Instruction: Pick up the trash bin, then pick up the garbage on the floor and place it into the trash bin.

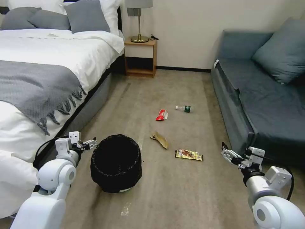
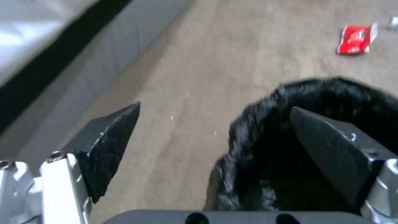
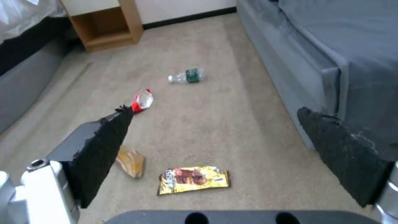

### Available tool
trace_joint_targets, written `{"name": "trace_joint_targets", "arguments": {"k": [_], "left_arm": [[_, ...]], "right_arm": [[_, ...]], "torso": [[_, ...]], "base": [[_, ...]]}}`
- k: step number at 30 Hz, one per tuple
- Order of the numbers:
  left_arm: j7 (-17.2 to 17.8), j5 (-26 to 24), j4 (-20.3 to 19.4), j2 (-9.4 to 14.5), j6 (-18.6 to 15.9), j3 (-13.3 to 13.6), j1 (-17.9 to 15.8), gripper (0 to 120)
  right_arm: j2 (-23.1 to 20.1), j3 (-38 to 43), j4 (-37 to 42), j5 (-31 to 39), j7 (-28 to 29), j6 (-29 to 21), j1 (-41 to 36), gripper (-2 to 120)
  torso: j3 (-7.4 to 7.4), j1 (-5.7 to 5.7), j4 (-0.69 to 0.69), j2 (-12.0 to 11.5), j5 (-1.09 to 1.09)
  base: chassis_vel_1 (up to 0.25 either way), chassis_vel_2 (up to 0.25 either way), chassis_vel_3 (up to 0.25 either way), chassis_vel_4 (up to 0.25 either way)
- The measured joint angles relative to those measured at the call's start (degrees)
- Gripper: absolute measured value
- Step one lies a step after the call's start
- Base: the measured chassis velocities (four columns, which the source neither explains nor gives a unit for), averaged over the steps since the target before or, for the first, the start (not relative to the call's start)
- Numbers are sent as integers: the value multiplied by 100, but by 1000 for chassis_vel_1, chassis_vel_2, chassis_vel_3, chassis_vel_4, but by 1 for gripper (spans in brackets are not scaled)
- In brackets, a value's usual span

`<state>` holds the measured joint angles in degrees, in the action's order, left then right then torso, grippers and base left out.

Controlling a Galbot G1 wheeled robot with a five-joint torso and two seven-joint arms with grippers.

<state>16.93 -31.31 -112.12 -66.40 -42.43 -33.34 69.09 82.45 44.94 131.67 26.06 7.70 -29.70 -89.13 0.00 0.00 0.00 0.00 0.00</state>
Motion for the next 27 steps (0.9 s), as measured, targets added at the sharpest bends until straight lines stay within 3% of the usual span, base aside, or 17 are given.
{"name": "trace_joint_targets", "arguments": {"k": [9,12,27], "left_arm": [[3,13,393,-173,5,291,-52,99],[0,16,690,-271,13,420,-194,99],[29,13,1202,-303,27,423,-237,100]], "right_arm": [[3,30,-33,-106,-114,151,-58,100],[63,-43,-74,-441,-175,375,-123,100],[117,-196,-140,-580,-268,508,-153,100]], "torso": [[0,0,0,0,0],[0,0,0,0,1],[0,0,1,0,0]], "base": [[0,0,0,0],[0,0,0,0],[0,0,0,0]]}}
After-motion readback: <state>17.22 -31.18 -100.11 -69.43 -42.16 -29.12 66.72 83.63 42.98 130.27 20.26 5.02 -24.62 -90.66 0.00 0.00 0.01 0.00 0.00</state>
